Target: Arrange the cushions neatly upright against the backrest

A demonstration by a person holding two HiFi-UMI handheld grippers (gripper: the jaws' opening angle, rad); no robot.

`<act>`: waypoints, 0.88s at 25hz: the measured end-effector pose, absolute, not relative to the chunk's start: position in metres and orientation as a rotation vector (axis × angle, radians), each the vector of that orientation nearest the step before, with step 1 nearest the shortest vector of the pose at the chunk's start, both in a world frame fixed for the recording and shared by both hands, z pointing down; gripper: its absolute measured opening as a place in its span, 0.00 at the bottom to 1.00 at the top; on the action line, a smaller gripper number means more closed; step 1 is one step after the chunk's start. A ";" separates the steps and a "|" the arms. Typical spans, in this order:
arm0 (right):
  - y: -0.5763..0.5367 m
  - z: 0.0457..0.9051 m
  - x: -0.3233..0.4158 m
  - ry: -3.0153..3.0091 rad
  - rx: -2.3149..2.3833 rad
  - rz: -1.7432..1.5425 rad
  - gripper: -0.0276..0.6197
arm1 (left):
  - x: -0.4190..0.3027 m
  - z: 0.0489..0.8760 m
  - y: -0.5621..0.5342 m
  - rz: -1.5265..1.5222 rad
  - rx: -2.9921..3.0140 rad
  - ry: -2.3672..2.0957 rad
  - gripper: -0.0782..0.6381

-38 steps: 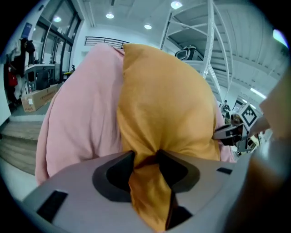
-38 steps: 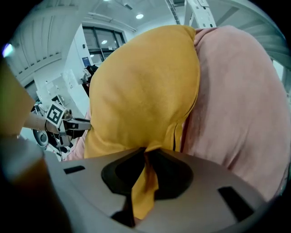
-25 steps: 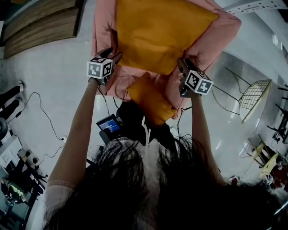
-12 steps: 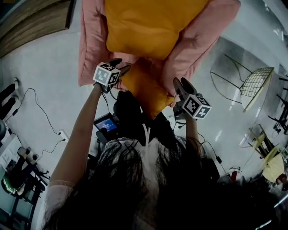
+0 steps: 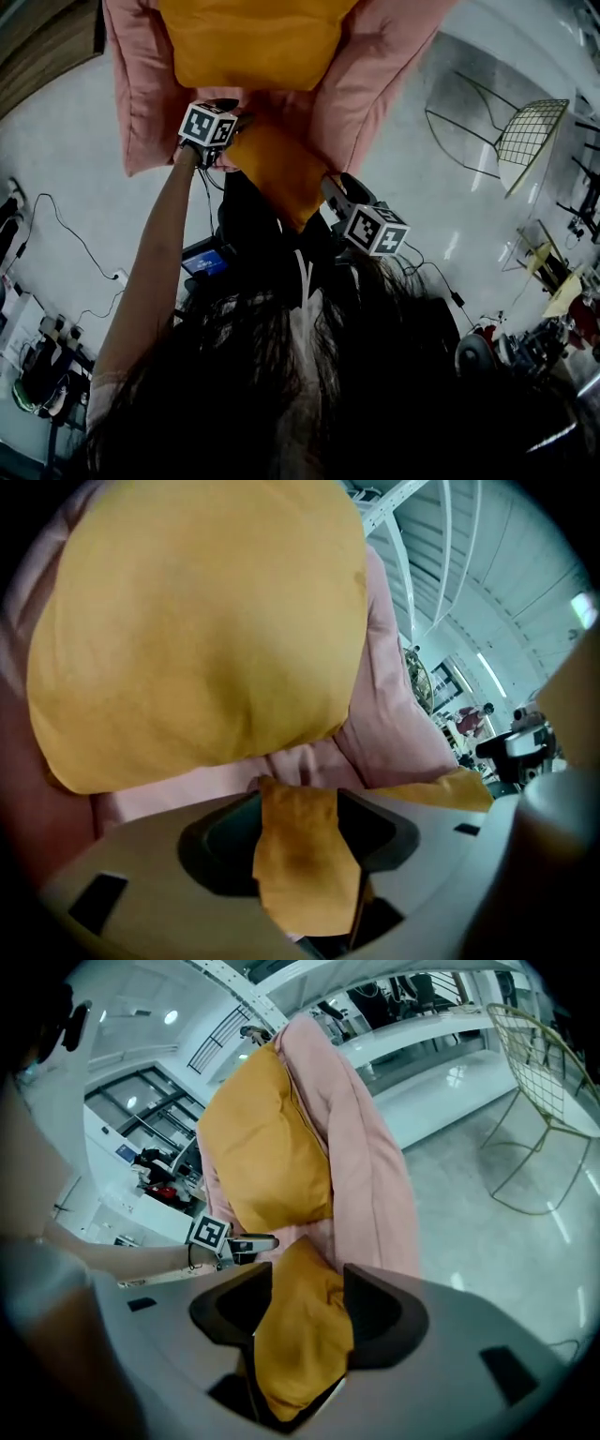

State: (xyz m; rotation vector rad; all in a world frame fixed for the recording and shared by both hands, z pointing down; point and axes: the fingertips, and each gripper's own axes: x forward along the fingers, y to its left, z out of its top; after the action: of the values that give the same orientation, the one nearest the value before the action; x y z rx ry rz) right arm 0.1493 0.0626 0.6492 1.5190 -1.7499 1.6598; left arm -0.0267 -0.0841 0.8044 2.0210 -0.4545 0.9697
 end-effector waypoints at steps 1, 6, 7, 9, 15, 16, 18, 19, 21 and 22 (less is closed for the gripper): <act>0.067 0.653 0.148 -1.719 1.519 1.665 0.40 | -0.027 0.810 -0.081 0.986 2.003 -0.445 0.45; 0.090 0.673 0.154 -1.530 1.497 1.675 0.42 | -0.018 0.837 -0.067 1.016 1.915 -0.411 0.52; 0.093 0.676 0.154 -1.497 1.499 1.691 0.42 | -0.015 0.840 -0.065 1.015 1.901 -0.407 0.53; 0.098 0.691 0.155 -1.461 1.517 1.731 0.42 | -0.011 0.847 -0.064 0.994 1.872 -0.413 0.53; 0.096 0.708 0.156 -1.425 1.571 1.825 0.42 | -0.003 0.864 -0.060 0.814 1.722 -0.435 0.53; 0.097 0.709 0.155 -1.429 1.569 1.841 0.42 | -0.003 0.866 -0.059 0.781 1.688 -0.431 0.53; 0.098 0.712 0.154 -1.438 1.555 1.871 0.40 | -0.002 0.866 -0.058 0.744 1.652 -0.427 0.53; 0.098 0.713 0.153 -1.441 1.543 1.887 0.38 | -0.002 0.865 -0.058 0.743 1.653 -0.427 0.53; 0.097 0.712 0.151 -1.443 1.512 1.920 0.31 | -0.002 0.863 -0.057 0.761 1.671 -0.430 0.52; 0.096 0.710 0.150 -1.442 1.494 1.936 0.28 | -0.002 0.861 -0.056 0.770 1.676 -0.432 0.50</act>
State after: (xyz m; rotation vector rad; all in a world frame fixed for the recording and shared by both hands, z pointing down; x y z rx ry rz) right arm 0.1501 0.0960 0.7099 1.4938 -1.4423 1.9361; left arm -0.0023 -0.0560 0.8609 1.6758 -0.4317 0.7697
